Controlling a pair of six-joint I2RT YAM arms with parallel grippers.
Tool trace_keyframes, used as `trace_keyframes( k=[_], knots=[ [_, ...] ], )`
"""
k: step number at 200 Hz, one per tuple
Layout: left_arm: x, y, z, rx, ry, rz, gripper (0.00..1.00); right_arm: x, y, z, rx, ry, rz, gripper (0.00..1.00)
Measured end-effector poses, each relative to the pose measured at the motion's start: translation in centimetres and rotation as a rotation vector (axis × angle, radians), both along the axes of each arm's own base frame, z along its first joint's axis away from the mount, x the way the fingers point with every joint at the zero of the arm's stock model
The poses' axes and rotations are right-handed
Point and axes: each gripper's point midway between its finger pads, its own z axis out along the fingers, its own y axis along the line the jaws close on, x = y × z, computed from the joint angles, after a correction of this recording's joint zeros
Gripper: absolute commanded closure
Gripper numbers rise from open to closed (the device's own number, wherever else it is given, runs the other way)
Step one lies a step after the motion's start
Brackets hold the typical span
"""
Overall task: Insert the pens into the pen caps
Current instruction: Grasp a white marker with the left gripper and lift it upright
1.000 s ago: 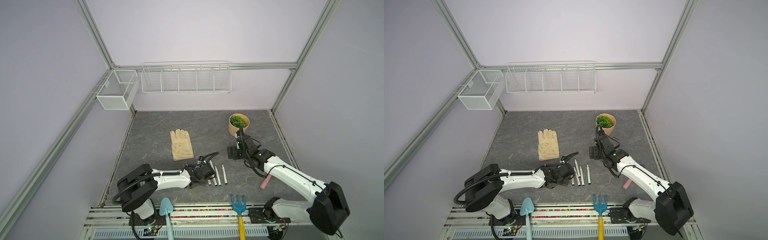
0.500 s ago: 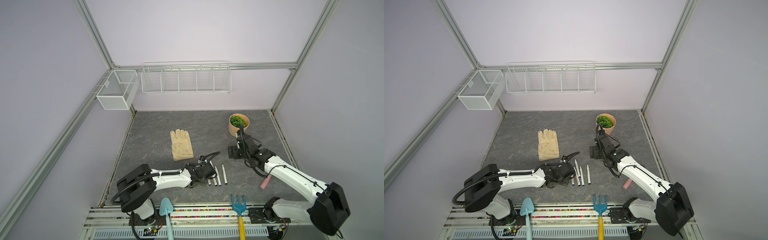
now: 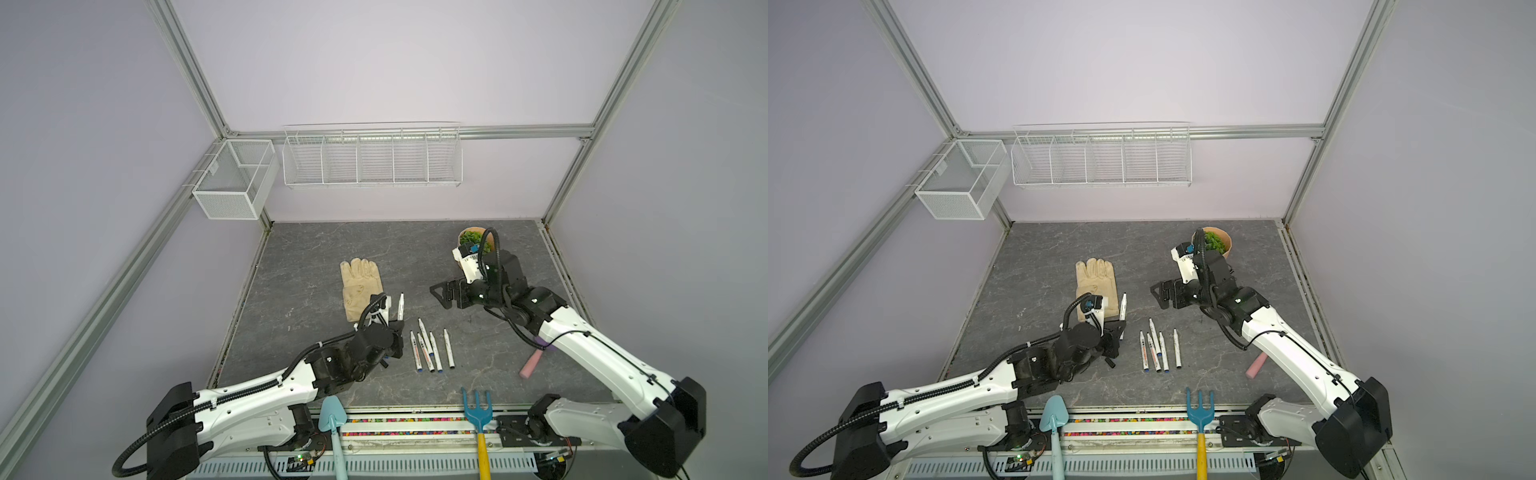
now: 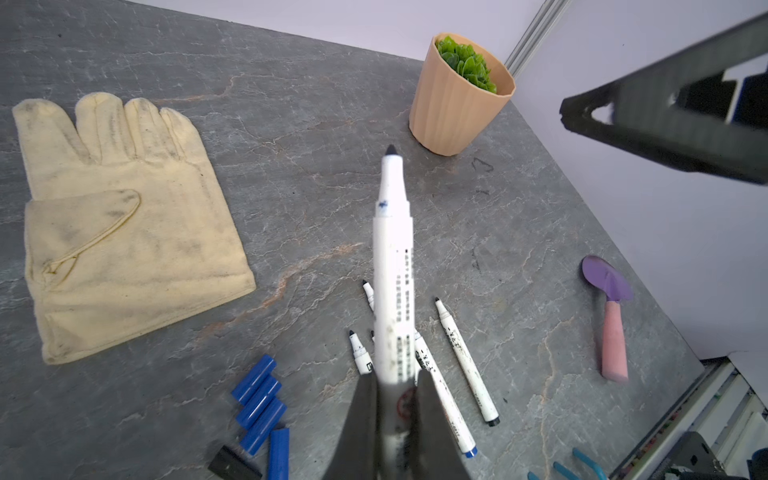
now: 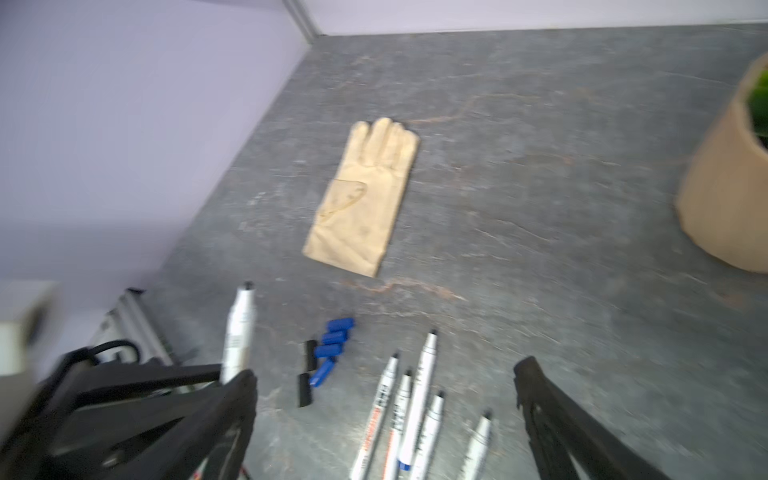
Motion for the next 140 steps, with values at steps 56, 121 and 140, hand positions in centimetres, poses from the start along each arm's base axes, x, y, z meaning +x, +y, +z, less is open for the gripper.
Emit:
trace_keyframes(
  k=[56,121,140],
  knots=[
    [0.5,-0.7,1.7,-0.067,-0.054,-0.004,1.0,-3.5,6.1,0.7,0.076,0.06,0.308,0.17],
    [0.9,-1.8,2.3,-0.106,-0.077,-0.008,1.0,-3.3,7.7,-1.6,0.054,0.13,0.353,0.46],
    [0.9,-2.0,2.4,-0.113,-0.079,-0.012,1.0,-3.2,7.9,-2.1,0.052,0.145,0.355,0.53]
  ],
)
